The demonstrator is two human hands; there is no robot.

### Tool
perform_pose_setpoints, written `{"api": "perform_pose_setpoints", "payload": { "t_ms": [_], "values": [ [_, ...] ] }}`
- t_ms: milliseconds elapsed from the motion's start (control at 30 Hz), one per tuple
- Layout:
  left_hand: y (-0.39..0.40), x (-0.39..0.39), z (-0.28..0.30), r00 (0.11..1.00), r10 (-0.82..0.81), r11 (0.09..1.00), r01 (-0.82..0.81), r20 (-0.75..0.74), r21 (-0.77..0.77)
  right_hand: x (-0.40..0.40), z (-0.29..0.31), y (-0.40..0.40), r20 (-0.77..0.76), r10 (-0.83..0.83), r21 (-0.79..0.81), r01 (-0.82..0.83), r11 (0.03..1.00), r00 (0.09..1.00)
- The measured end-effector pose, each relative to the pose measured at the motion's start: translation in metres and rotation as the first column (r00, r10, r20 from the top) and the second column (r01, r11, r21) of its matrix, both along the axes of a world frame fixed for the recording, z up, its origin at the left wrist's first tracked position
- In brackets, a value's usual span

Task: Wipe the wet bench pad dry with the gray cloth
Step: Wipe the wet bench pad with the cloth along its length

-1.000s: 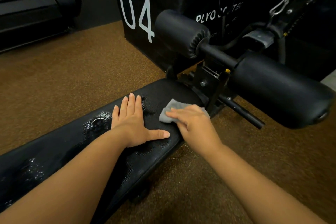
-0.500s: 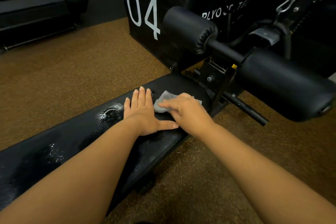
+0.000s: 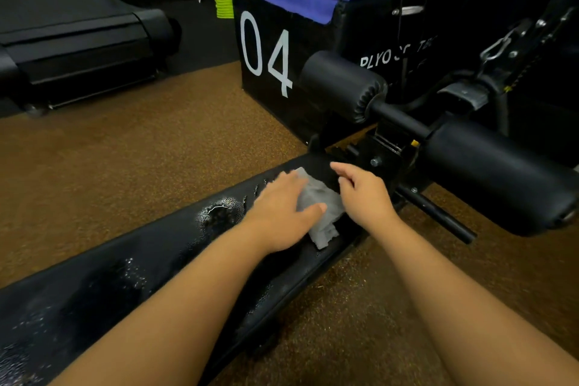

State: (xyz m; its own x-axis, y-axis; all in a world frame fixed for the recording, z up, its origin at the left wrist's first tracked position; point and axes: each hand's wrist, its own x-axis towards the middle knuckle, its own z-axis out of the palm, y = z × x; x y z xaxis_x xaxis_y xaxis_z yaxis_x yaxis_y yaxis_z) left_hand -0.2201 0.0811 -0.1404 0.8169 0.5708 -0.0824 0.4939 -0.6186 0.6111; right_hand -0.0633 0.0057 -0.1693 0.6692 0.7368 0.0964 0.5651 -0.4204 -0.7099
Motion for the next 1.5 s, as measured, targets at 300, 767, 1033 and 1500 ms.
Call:
{"api": "perform_pose_setpoints", "payload": {
  "t_ms": [300, 767, 1033, 1500],
  "values": [
    [-0.016, 0.022, -0.045, 0.987, 0.04, 0.962, 0.003, -0.154, 0.274, -0.003, -0.035, 0.001, 0.221, 0.019, 0.024, -0.025, 0.999, 0.975],
    [0.009, 0.024, -0.036, 0.964, 0.093, 0.94, -0.002, -0.25, 0.341, -0.004, -0.037, -0.003, 0.262, 0.01, 0.028, -0.018, 0.999, 0.965],
    [0.042, 0.001, -0.037, 0.935, 0.22, 0.928, -0.114, -0.278, 0.354, -0.003, -0.037, -0.003, 0.253, -0.008, 0.038, -0.002, 0.999, 0.967],
    [0.015, 0.001, -0.043, 0.956, 0.26, 0.926, -0.208, -0.134, 0.315, -0.004, -0.034, -0.003, 0.343, 0.068, -0.061, -0.05, 0.997, 0.937]
  ]
}}
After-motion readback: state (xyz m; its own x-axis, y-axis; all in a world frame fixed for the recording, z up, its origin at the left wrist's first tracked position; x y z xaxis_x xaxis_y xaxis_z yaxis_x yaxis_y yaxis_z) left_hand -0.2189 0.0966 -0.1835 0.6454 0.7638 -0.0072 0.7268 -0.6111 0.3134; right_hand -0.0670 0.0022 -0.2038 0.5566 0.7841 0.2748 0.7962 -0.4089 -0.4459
